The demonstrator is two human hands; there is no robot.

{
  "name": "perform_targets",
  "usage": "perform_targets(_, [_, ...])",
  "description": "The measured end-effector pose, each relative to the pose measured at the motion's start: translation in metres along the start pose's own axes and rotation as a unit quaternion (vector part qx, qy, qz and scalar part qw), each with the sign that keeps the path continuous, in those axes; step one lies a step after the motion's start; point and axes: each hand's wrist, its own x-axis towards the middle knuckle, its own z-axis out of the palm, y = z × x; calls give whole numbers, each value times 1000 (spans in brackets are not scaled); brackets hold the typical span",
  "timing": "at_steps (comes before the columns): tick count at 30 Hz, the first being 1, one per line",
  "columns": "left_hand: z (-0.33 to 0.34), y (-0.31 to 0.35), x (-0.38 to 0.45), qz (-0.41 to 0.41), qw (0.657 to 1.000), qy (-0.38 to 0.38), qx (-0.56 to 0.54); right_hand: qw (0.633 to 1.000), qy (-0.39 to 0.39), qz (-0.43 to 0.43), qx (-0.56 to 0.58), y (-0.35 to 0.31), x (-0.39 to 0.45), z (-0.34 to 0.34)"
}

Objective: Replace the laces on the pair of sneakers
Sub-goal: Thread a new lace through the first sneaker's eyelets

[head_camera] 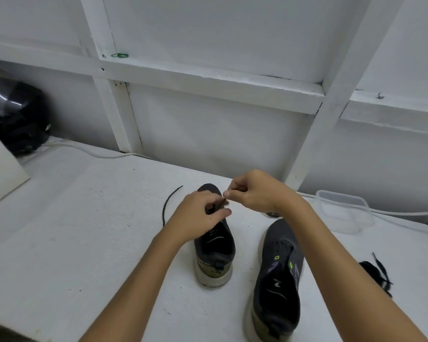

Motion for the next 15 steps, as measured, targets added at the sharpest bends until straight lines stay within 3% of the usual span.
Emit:
perform_targets(2, [3, -4, 1, -40, 997, 66, 6, 999, -28, 20, -40, 6, -2, -9])
perform_targets(5, [7, -16, -7, -203, 958, 197, -50, 994, -48, 58, -81, 23, -9, -22])
perform_targets(7, [9, -27, -14, -253, 941, 216, -59, 995, -36, 69, -68, 32, -15, -29])
perform_targets(8, [9, -29, -17, -229, 950, 201, -66, 995, -32, 69, -64, 33, -17, -30])
perform_targets(11, [7, -18, -15, -57, 989, 94, -100, 997, -34, 53, -37, 25, -16, -25])
perform_targets(13, [5, -1, -7, 5, 987, 42, -153, 998, -38, 35, -20, 13, -12, -20])
perform_targets(15, [4, 7, 1, 28, 985, 48, -164, 999, -40, 23, -11, 4, -8, -17])
